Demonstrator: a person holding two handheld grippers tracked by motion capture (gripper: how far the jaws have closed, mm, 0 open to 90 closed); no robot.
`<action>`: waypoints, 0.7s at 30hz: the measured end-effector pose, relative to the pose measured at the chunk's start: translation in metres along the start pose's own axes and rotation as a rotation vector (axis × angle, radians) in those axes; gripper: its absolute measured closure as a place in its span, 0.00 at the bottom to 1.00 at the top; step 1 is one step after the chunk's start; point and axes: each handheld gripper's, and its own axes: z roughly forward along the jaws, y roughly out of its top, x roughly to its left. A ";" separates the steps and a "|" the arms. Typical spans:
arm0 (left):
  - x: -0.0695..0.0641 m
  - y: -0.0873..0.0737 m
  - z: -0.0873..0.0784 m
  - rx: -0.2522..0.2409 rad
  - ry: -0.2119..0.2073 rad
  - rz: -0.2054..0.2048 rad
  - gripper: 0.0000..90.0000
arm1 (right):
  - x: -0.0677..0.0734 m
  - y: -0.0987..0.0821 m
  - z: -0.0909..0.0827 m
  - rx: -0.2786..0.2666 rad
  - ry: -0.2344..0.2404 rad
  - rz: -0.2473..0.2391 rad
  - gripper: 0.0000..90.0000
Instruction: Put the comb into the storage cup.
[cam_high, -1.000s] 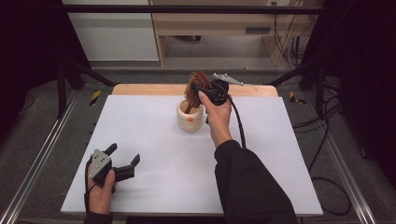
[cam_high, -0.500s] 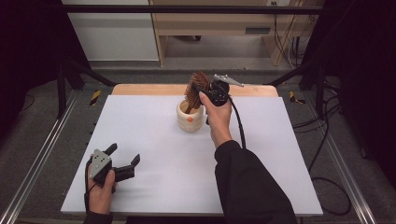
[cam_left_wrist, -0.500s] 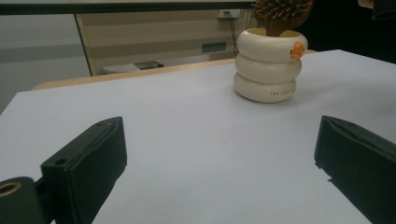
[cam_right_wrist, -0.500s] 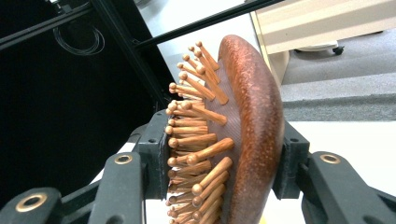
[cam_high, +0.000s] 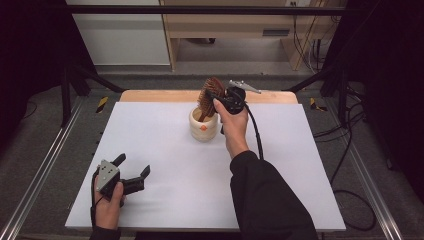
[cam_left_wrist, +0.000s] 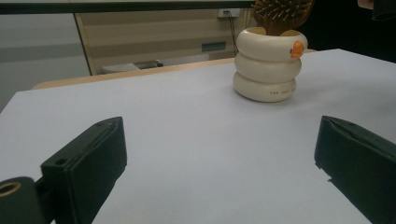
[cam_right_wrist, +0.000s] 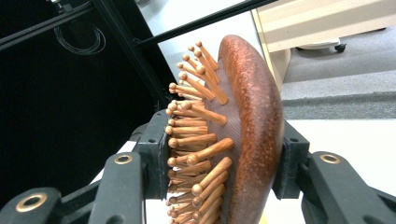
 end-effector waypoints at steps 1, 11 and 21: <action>0.000 0.000 0.000 0.000 0.000 0.000 0.03 | 0.000 0.000 0.000 0.001 0.001 0.001 0.55; 0.000 0.000 0.001 0.000 -0.002 0.001 0.03 | 0.000 0.001 -0.001 0.004 0.008 0.008 0.55; -0.001 0.000 0.001 0.001 -0.001 0.003 0.03 | -0.003 0.000 0.000 0.006 0.009 0.018 0.55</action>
